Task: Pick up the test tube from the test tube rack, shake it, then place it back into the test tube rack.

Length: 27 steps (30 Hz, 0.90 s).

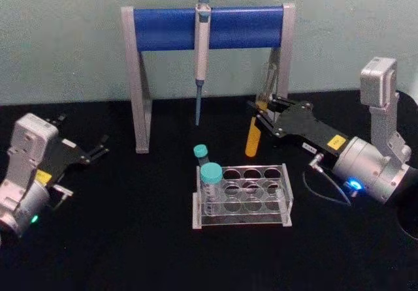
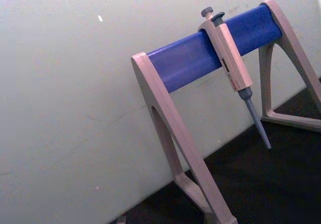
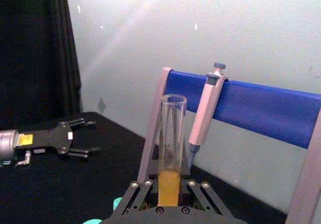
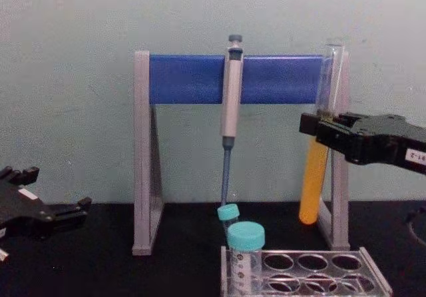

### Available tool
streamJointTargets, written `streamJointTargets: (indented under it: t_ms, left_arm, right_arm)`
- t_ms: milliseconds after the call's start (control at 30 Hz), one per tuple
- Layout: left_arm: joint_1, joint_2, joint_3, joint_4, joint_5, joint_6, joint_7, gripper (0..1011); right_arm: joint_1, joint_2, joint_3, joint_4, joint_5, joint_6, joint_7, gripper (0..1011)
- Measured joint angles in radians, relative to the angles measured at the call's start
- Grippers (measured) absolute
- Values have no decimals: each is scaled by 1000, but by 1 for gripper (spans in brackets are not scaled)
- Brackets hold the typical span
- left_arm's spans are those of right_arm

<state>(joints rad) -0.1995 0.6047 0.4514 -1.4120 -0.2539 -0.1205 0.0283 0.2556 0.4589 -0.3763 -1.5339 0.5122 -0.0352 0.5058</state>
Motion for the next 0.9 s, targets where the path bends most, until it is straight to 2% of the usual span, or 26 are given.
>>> streamJointTargets:
  t_ms: [333, 533, 767, 900]
  left_arm:
    - [0, 0, 0, 0, 0, 0, 0, 1001]
    - [0, 0, 0, 0, 0, 0, 0, 1001]
    - [0, 0, 0, 0, 0, 0, 0, 1001]
    - [0, 0, 0, 0, 0, 0, 0, 1001]
  right_arm:
    - [-7, 12, 9, -12, -49, -9, -37, 229]
    - [-39, 49, 29, -56, -72, 35, -56, 229]
    - [-75, 87, 38, -107, -74, 74, -45, 229]
    - [-89, 102, 38, -128, -51, 92, -17, 229]
